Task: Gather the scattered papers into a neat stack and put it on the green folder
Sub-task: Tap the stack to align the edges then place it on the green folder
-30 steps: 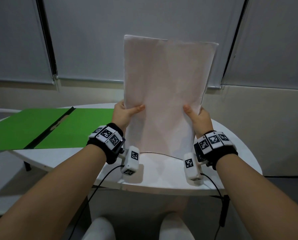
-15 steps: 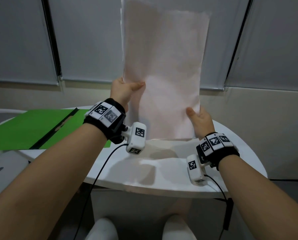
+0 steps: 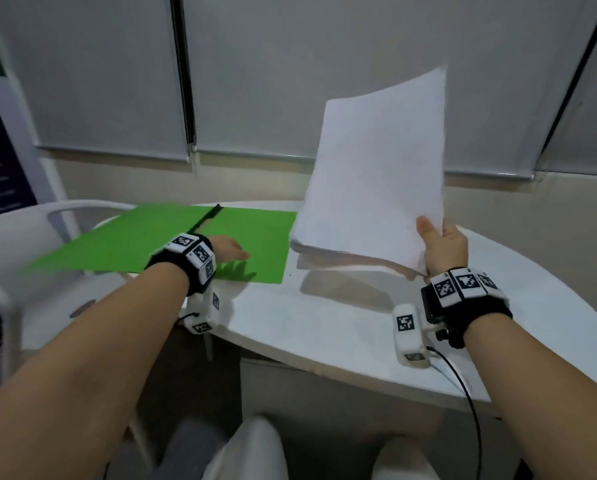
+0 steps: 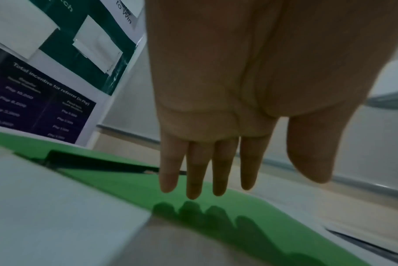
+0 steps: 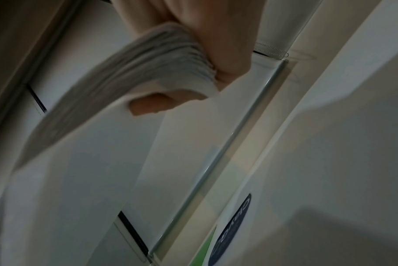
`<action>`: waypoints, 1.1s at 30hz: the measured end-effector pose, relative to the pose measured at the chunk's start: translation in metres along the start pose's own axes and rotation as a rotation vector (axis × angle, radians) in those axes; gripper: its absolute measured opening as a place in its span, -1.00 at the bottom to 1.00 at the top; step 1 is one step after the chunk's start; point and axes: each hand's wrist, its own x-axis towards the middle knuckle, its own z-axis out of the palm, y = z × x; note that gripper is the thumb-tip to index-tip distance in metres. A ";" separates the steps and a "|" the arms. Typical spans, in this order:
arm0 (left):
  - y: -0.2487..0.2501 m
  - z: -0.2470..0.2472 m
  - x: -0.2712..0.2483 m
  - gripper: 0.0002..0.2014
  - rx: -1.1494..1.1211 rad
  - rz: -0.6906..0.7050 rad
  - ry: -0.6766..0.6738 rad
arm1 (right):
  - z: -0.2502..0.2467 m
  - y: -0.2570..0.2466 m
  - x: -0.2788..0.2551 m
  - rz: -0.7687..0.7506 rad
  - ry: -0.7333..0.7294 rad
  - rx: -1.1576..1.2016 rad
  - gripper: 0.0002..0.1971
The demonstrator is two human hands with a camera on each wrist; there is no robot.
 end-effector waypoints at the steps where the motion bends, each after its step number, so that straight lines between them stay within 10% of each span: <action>1: -0.003 0.005 0.002 -0.40 0.062 0.001 -0.036 | 0.003 0.001 0.000 0.007 0.006 -0.005 -0.77; 6: 0.009 0.002 -0.008 -0.27 -0.049 -0.038 -0.100 | 0.007 0.008 0.003 0.053 0.003 0.003 -0.90; 10: 0.040 -0.015 0.001 -0.12 -1.057 0.145 -0.128 | 0.006 0.005 0.000 0.045 -0.048 0.025 -0.94; 13: 0.071 -0.027 -0.003 -0.56 -1.402 0.343 -0.078 | 0.008 -0.003 -0.004 0.005 -0.114 0.040 -0.87; 15: 0.089 -0.033 -0.012 -0.81 -1.404 0.419 0.049 | 0.009 -0.008 -0.004 -0.034 -0.158 0.035 -0.92; 19: 0.102 -0.035 -0.012 -0.58 -1.396 0.591 0.316 | 0.002 -0.018 0.001 -0.080 -0.226 -0.076 -0.84; 33: 0.087 0.009 0.002 -0.41 -1.421 0.663 0.189 | -0.019 0.003 0.002 0.121 -0.389 -0.156 -0.61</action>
